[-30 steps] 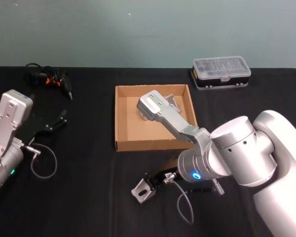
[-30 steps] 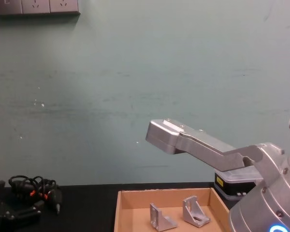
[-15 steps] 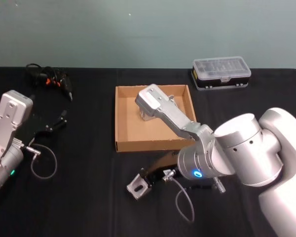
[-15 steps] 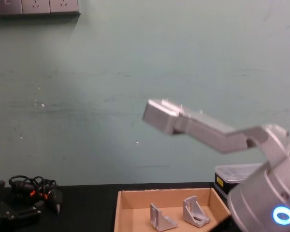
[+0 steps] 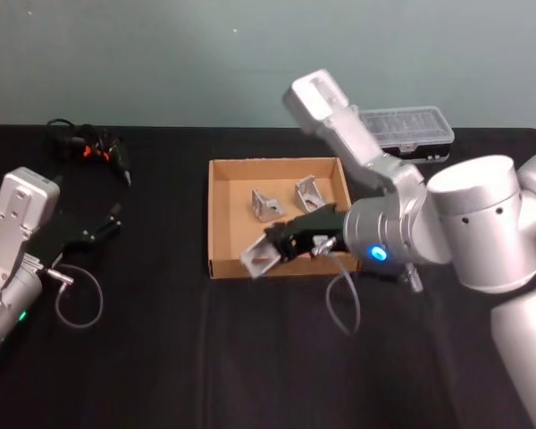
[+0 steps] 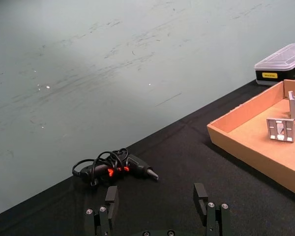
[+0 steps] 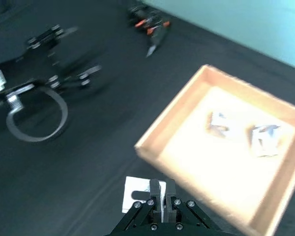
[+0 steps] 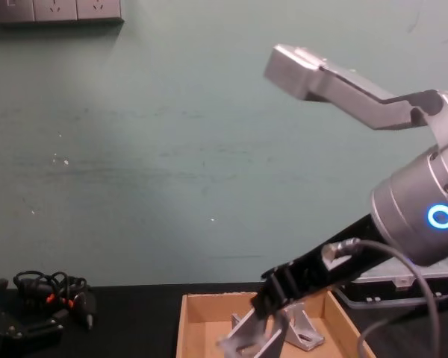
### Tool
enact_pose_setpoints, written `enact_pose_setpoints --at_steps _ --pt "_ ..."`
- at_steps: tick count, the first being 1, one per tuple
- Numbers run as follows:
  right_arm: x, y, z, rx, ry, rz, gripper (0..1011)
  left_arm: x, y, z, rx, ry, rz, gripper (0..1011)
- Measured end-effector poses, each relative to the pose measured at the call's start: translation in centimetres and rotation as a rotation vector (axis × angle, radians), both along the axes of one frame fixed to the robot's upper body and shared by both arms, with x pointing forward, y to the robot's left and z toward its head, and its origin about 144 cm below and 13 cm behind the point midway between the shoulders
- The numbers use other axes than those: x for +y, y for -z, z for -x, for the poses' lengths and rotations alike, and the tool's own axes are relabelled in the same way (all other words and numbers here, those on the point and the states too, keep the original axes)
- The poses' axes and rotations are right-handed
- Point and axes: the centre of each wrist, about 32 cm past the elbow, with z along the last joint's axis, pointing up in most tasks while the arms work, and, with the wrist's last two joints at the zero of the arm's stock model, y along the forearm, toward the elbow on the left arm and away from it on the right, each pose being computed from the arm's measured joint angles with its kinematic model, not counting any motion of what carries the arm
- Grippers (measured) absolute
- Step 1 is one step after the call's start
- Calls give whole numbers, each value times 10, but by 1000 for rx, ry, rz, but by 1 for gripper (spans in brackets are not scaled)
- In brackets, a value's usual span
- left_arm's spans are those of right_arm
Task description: Use one hand to pick up the angle iron from the table and place it into the box.
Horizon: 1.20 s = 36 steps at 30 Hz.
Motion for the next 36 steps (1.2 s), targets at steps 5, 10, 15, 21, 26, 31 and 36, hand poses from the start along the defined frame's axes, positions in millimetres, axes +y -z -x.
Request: enact_pose_setpoints --at_steps 5,10,15,21,26,31,36 --pt "-10 5 -18 -14 82 -8 57 0 0 0 0 0 0 1000" --pt "-16 10 -29 -34 138 -7 57 0 0 0 0 0 0 1000" --pt "-17 19 -35 -67 162 9 57 0 0 0 0 0 0 1000" --pt "-17 34 -37 -120 163 21 57 0 0 0 0 0 0 1000" --pt "-16 47 -38 -156 153 27 57 0 0 0 0 0 0 1000" --pt "-16 59 -41 -185 147 40 57 0 0 0 0 0 0 1000" --pt "-14 70 -45 -216 138 68 57 0 0 0 0 0 0 1000"
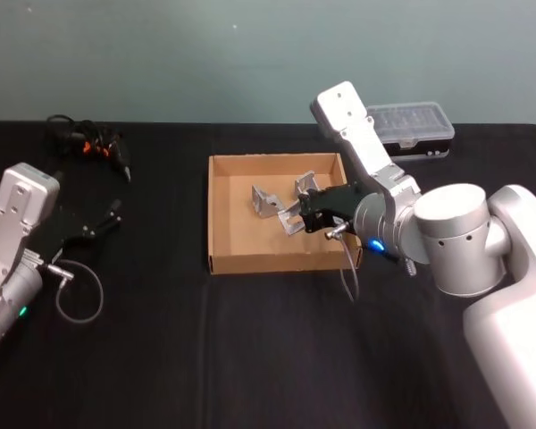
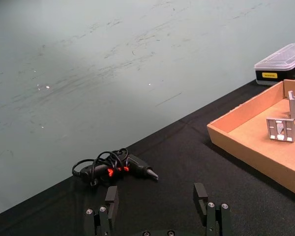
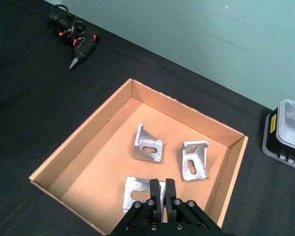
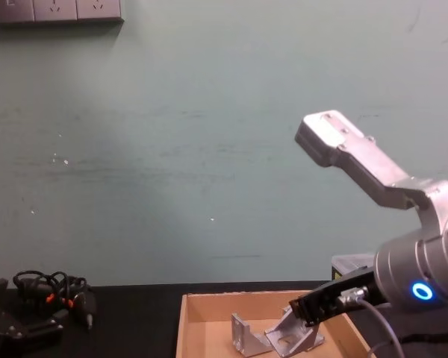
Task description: Use one hand to pick up the angle iron from the table and place it into the box.
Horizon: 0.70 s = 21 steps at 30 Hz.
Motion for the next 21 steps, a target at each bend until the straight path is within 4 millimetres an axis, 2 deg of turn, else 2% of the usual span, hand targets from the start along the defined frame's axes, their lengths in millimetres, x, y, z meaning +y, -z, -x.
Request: enact_pose_setpoints --at_steps 9,21 --pt "3 13 -11 -5 -3 24 57 0 0 0 0 0 0 1000" --pt "7 19 -26 9 5 25 57 0 0 0 0 0 0 1000"
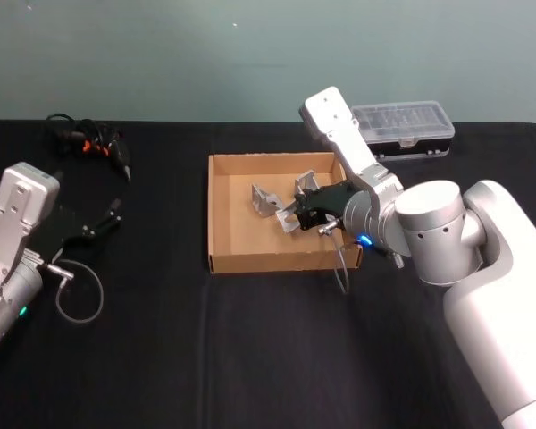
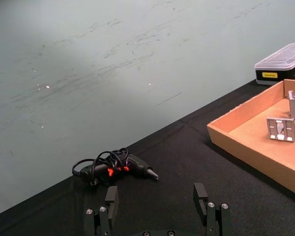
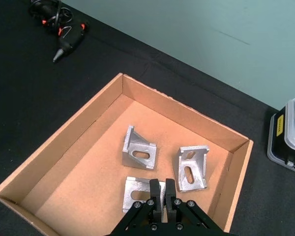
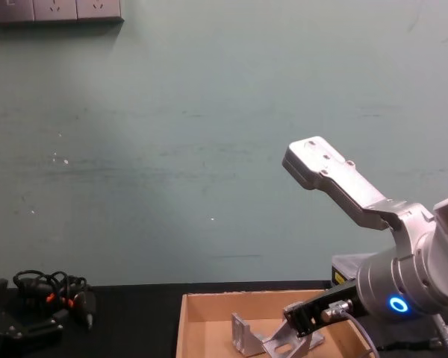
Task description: Use one hand to pick up the angle iron from the table and place it into the box.
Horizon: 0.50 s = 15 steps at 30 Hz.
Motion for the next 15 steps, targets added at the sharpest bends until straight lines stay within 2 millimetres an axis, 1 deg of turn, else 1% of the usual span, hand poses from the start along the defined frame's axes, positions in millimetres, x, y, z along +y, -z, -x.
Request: enact_pose_setpoints --at_steps 9,11,12,15 --pt "0 0 -1 3 0 -1 57 0 0 0 0 0 0 1000" --pt "0 0 0 2 0 -1 79 0 0 0 0 0 0 1000" --pt "0 0 0 1 -1 -2 131 0 0 0 0 0 0 1000" --pt "0 0 0 1 -1 -2 224 0 0 0 0 0 0 1000"
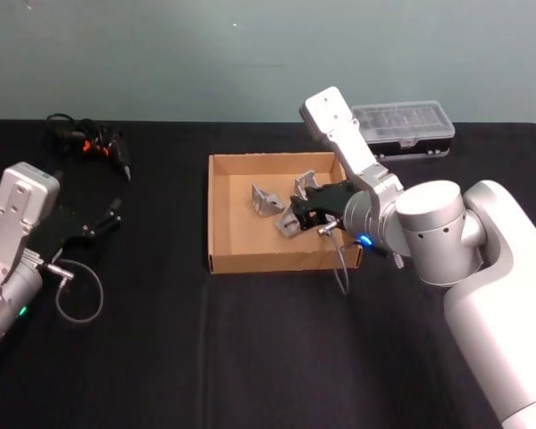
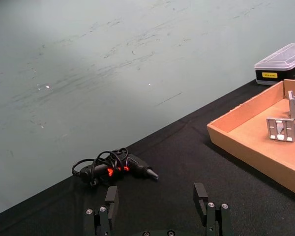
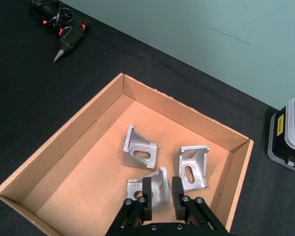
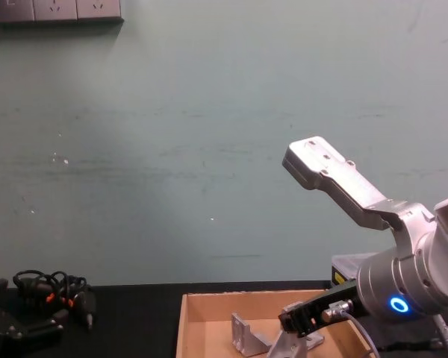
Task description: Use one hand to pick up the angle iron from the table and place it into the box.
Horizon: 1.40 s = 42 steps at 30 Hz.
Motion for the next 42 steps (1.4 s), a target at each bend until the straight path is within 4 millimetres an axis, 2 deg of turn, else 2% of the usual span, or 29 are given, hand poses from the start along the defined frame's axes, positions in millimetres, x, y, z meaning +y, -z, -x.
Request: enact_pose_setpoints --at_steps 4,6,9,10,12,13,14,17,25,35,42 --pt "0 0 0 -1 0 0 365 0 0 0 0 0 0 1000" --pt "0 0 0 -1 0 0 396 0 0 0 0 0 0 1000" --pt "0 0 0 -1 0 0 503 0 0 0 0 0 0 1000" --pt "0 0 0 -1 0 0 567 0 0 0 0 0 0 1000" --pt "0 0 1 -1 0 0 599 0 0 0 0 0 0 1000" --pt "0 0 1 -1 0 0 666 0 0 0 0 0 0 1000" --pt "0 0 1 -1 0 0 666 0 0 0 0 0 0 1000" --pt "0 0 1 -1 0 0 784 0 0 0 0 0 0 1000" --pt "-1 -2 3 -11 -2 -4 984 0 0 0 0 0 0 1000" --pt "-19 -16 29 -116 33 -43 1002 0 0 0 0 0 0 1000" --pt "-30 -13 50 -223 89 -47 1002 0 0 0 0 0 0 1000"
